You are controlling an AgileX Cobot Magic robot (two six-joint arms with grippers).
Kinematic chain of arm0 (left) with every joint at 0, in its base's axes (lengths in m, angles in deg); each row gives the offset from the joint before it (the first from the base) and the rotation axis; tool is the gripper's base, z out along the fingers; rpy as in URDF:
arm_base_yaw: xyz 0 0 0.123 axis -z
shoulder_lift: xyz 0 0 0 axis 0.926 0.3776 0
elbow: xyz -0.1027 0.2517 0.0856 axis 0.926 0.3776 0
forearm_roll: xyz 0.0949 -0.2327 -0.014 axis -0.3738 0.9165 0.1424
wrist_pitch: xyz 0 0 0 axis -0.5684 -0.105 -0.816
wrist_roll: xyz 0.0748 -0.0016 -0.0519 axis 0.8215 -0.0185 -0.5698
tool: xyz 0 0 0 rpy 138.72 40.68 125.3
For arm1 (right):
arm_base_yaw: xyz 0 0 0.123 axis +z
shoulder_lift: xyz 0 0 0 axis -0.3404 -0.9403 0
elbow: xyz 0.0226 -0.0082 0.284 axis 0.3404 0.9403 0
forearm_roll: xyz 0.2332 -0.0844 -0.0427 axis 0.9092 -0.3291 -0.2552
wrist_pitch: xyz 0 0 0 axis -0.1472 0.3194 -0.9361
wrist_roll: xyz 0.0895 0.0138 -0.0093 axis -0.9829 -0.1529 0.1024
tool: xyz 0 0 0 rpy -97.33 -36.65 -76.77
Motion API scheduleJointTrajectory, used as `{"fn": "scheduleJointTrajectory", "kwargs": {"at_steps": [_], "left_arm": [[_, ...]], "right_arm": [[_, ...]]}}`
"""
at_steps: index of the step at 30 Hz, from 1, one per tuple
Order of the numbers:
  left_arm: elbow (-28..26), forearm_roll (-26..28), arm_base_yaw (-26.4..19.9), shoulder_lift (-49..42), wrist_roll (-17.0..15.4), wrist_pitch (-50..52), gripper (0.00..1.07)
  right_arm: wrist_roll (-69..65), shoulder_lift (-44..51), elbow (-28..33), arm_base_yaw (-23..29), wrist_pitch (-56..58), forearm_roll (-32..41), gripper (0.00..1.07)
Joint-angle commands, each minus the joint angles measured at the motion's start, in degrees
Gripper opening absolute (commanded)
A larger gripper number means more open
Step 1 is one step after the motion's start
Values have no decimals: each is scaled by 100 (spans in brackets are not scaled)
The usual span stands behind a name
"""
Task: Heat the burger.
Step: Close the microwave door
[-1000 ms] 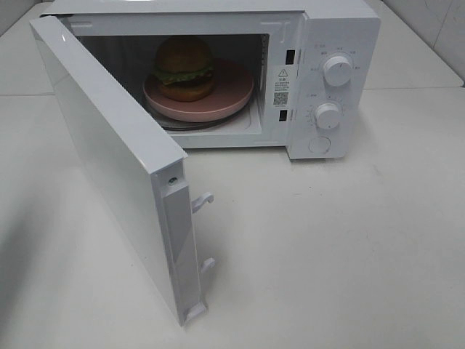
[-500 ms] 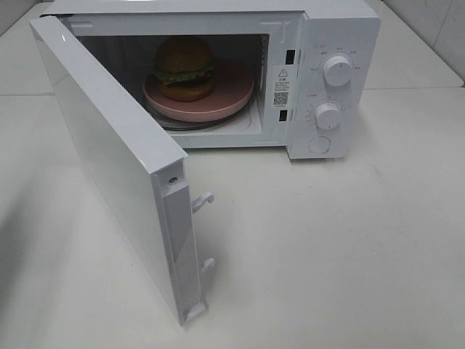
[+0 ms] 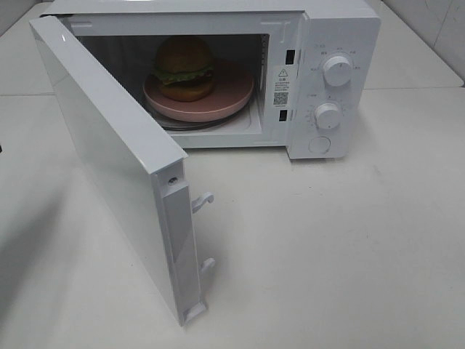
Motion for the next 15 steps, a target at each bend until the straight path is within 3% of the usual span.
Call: {"fn": "scheduleJointTrajectory", "kwargs": {"at_steps": [1, 7, 12, 15], "left_arm": [[-166, -309, 11, 395, -80, 201, 0], [-355, -665, 11, 739, -115, 275, 0], [-688, -1387, 11, 1031, -539, 212, 0], [-785, -1455, 11, 1157, -733, 212, 0]], "right_arm": [[-11, 155, 11, -34, -52, 29, 68], [-11, 155, 11, -34, -52, 29, 68], [-11, 155, 11, -34, -52, 29, 68], [-11, 155, 11, -34, -52, 29, 68]]}}
